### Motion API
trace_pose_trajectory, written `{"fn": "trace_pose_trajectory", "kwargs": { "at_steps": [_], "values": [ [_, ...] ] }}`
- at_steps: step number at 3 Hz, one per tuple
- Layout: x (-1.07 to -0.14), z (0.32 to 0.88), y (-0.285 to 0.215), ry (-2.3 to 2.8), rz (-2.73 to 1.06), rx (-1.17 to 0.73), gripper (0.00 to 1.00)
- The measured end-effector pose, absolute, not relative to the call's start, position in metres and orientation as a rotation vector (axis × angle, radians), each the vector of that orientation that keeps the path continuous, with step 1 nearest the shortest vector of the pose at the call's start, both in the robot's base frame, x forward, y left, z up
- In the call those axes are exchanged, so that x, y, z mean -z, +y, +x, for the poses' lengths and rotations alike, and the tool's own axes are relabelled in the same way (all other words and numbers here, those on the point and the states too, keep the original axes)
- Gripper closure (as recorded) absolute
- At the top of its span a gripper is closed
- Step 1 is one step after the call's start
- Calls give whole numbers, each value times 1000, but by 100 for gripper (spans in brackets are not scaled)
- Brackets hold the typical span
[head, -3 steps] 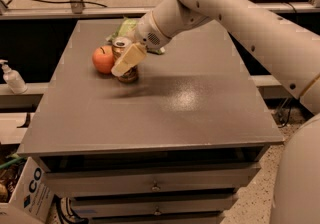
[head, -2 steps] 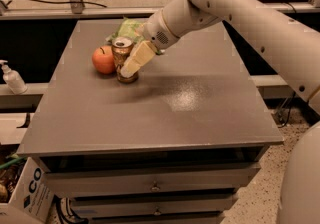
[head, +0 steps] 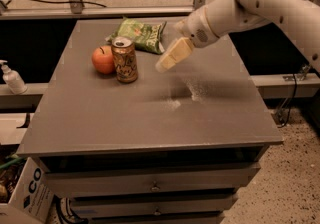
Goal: Move orange can near apple
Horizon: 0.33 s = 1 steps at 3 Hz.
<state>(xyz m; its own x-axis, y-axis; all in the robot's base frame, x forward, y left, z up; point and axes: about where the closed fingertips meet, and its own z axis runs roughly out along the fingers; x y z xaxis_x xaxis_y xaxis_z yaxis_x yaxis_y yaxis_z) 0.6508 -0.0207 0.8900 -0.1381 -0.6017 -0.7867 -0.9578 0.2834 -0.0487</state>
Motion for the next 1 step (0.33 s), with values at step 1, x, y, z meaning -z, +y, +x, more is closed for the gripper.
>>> {"fn": "trace_pose_trajectory", "kwargs": {
  "at_steps": [1],
  "values": [
    [-890, 650, -28, 1843, -1394, -625, 0]
  ]
}}
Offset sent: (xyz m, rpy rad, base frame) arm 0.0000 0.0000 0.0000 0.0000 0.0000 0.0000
